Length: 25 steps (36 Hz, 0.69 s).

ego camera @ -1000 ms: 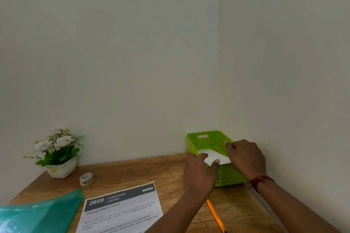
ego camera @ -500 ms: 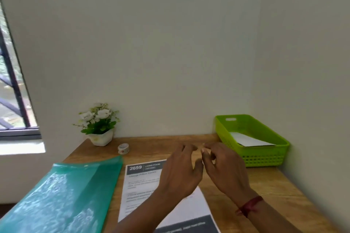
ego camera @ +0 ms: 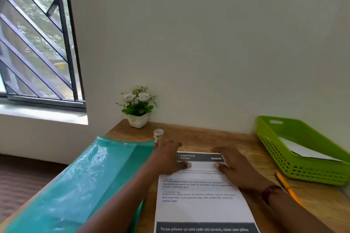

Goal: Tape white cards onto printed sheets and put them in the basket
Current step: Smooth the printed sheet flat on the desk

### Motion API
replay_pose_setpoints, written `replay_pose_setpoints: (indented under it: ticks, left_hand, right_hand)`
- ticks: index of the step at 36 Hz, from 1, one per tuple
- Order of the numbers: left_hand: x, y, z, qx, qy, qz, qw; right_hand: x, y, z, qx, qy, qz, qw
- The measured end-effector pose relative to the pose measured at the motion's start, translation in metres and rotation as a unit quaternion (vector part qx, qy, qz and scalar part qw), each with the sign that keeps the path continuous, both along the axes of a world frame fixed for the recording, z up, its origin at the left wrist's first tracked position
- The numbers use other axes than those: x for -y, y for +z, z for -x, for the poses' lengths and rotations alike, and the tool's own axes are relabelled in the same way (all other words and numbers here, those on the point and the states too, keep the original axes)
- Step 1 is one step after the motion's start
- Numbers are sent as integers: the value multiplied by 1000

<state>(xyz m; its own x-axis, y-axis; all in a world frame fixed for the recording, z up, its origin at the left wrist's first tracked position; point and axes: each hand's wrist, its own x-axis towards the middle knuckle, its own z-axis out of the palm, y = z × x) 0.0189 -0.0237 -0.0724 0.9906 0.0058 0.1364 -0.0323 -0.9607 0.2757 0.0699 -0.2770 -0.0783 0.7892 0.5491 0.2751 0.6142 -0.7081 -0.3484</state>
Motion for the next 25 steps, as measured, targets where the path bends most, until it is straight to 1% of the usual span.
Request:
replay_pose_setpoints:
  ticks: [3,7,11,17,20,23,25]
  left_hand:
    - [-7,-5,-1,-35,-8,4,999]
    - [-14,-7,-1,-42,-20,-42,998]
    - [-19,-7,-2,-65,-24,-61,996]
    - [-16,-5,-2,-26,-27,-73,997]
    - [-12,0,1,-12,-30,-64,997]
    - [-13,4,2,16,-39,-34,999]
    - [-17,7,4,36,-37,15,999]
  right_hand:
    - [-1,-5,-9,-37,15,6,999]
    - [-2,-7,-19,-82,21,14,996]
    - [-1,-6,-18,-79,40,40,995]
    - [4,-10,-21,-47,49,20,998]
    - [4,-13,-23,-35,51,0,998]
    - [5,-15,-23,-29,39,-40,998]
    - [7,-14,-22,-17,23,-74,997]
